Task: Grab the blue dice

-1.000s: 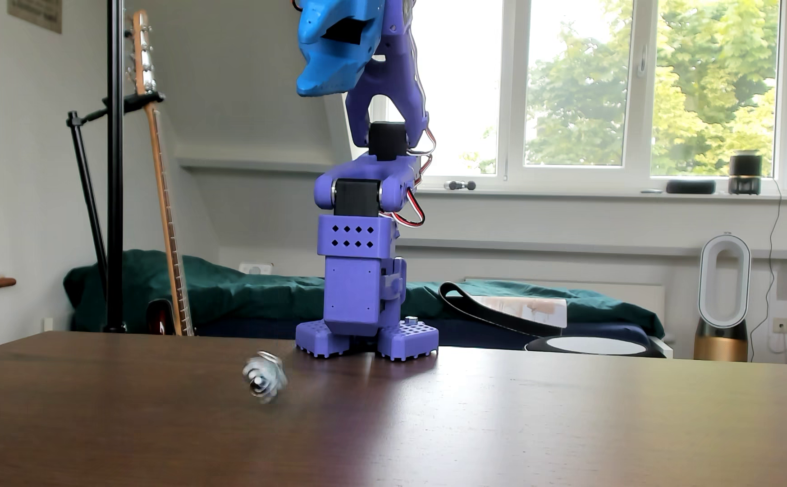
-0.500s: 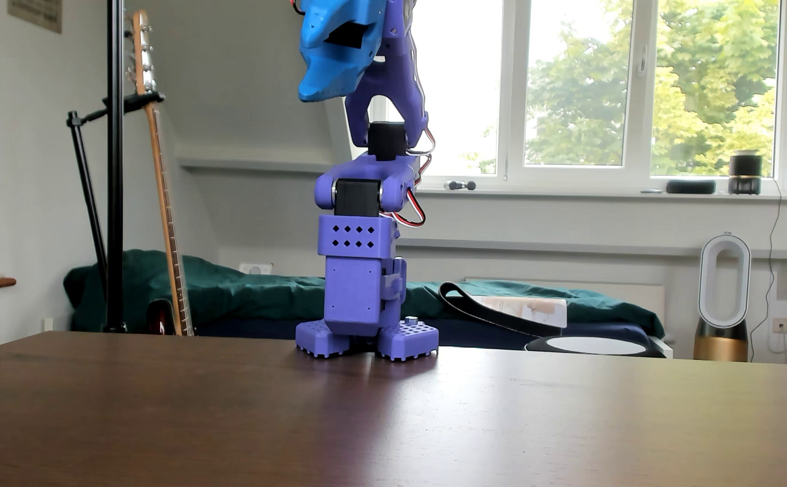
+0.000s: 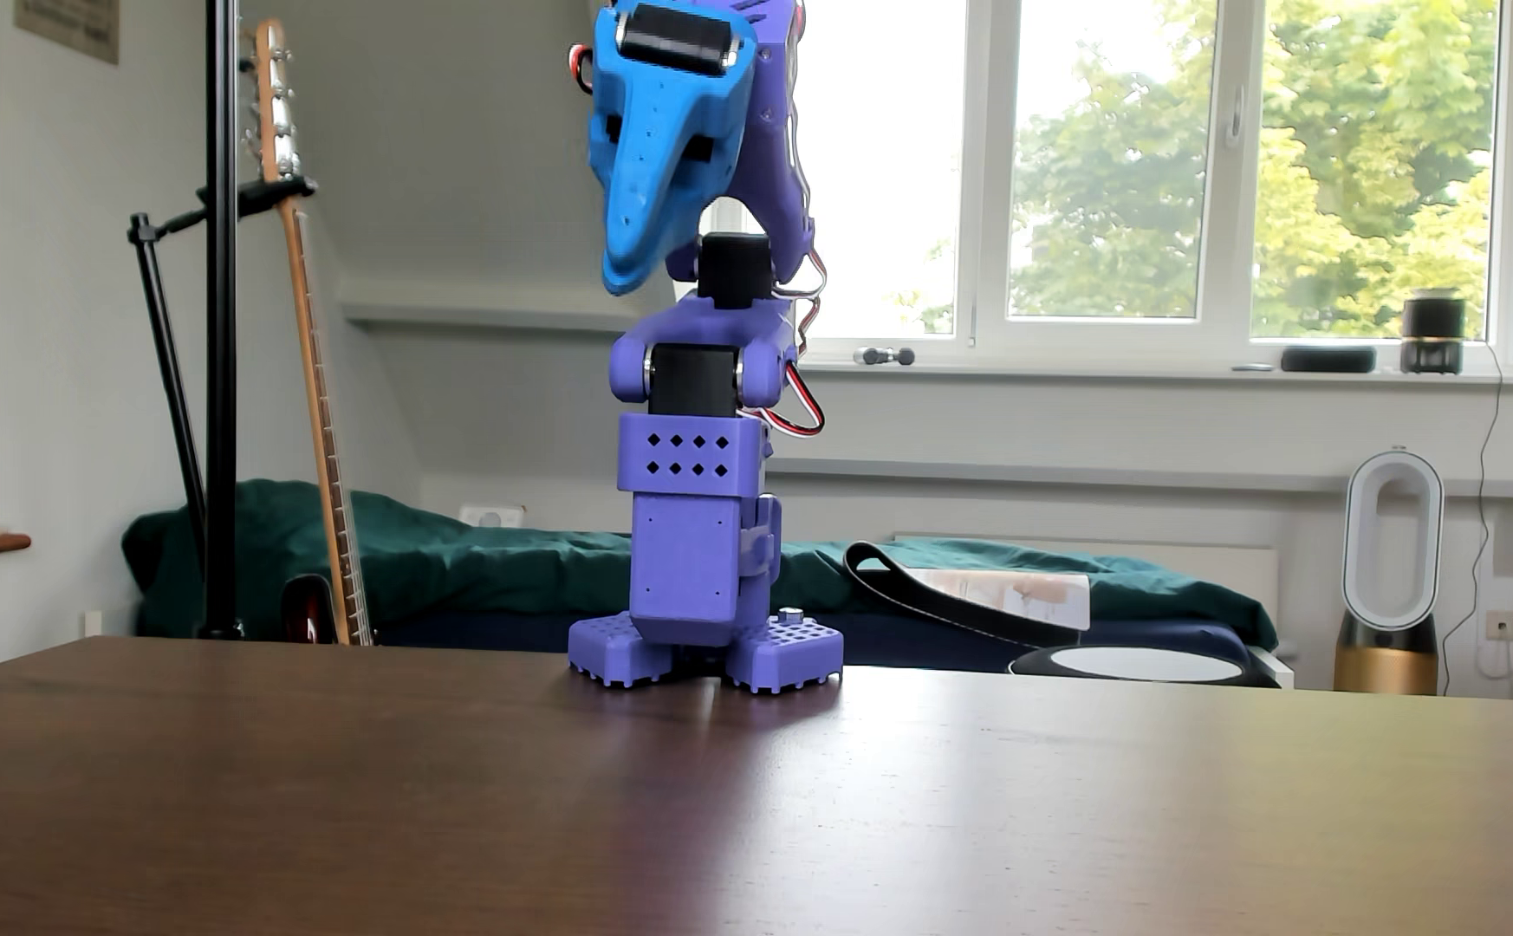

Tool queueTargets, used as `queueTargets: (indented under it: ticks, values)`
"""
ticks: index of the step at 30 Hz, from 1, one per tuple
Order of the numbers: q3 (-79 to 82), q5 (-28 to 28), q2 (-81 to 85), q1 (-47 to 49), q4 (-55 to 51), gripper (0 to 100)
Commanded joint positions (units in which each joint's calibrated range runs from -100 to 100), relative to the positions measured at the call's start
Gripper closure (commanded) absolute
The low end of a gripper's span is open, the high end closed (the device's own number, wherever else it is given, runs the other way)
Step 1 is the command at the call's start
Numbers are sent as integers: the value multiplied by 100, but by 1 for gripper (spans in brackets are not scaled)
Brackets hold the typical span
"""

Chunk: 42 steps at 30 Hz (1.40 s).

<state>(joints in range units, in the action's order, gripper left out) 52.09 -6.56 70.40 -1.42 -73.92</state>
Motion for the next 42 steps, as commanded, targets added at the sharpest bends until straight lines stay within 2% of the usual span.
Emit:
queueTargets:
  ticks: [1,8,13,21,42]
  values:
    - [379,167,5,28,471,98]
    - [2296,425,5,-38,1787,99]
    - [3028,435,5,-79,1967,99]
    - [3363,693,13,-103,2044,99]
    - [3526,677,13,-95,2044,99]
